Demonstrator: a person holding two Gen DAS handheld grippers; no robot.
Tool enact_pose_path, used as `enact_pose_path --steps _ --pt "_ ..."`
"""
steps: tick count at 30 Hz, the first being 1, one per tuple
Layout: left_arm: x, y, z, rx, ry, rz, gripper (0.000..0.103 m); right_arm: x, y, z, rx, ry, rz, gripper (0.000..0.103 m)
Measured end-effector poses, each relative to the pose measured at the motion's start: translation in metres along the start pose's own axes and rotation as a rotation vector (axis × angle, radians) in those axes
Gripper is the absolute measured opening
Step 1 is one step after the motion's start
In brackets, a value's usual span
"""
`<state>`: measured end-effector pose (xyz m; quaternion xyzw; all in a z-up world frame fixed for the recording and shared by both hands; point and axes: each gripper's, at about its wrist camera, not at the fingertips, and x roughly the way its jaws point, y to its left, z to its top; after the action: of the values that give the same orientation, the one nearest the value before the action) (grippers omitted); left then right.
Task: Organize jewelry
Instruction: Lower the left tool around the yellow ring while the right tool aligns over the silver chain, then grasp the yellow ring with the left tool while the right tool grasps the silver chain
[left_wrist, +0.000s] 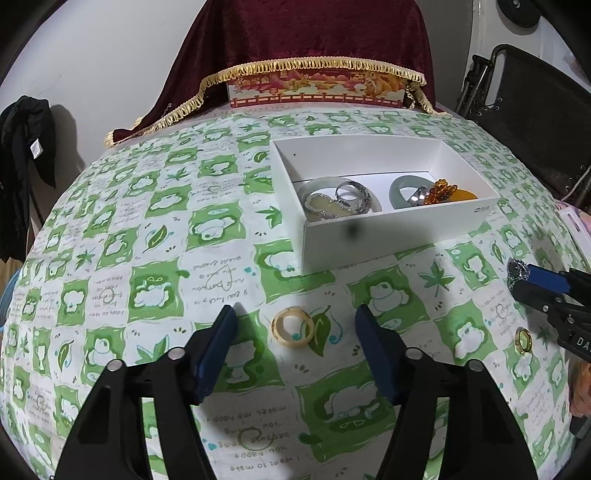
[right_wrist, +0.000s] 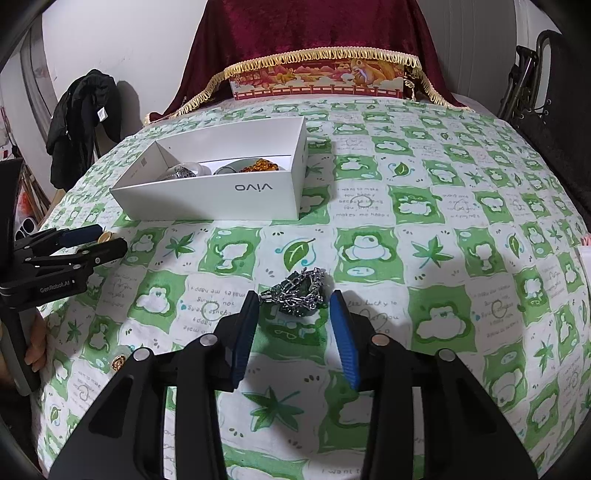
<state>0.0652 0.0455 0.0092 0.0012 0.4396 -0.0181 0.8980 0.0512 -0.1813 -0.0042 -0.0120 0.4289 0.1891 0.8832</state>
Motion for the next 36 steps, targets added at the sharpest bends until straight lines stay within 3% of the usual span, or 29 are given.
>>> enact_pose_path --steps 6,8,13,20,22,30,33,36 --pt "-0.004 -0.002 -0.002 0.006 -0.008 -0.007 0.047 0.000 0.000 0.000 0.000 0.000 0.002 0.039" --pt "-0.006 -0.004 -0.004 0.012 -0.009 -0.007 0.039 0.000 0.000 0.000 -0.004 0.000 0.004 0.026" --pt "-0.008 -0.007 -0.006 0.018 -0.013 -0.028 0.022 -0.001 0.003 0.000 -0.015 -0.005 0.019 0.022" --pt "-0.016 -0.015 -0.011 0.026 -0.030 -0.056 0.022 -0.003 0.006 0.000 -0.018 -0.015 0.029 0.021" --pt "-0.019 -0.019 -0.012 0.038 -0.042 -0.055 0.022 -0.005 0.007 0.000 -0.023 -0.026 0.036 0.014" --pt "-0.025 -0.019 -0.012 0.031 -0.062 -0.059 0.022 -0.006 0.012 -0.001 -0.037 -0.024 0.036 0.014" --pt "-0.025 -0.019 -0.012 0.034 -0.061 -0.060 0.022 -0.005 0.013 0.000 -0.037 -0.020 0.027 0.017" --pt "-0.026 -0.020 -0.013 0.041 -0.062 -0.061 0.022 -0.004 0.014 0.000 -0.044 -0.018 0.019 0.029"
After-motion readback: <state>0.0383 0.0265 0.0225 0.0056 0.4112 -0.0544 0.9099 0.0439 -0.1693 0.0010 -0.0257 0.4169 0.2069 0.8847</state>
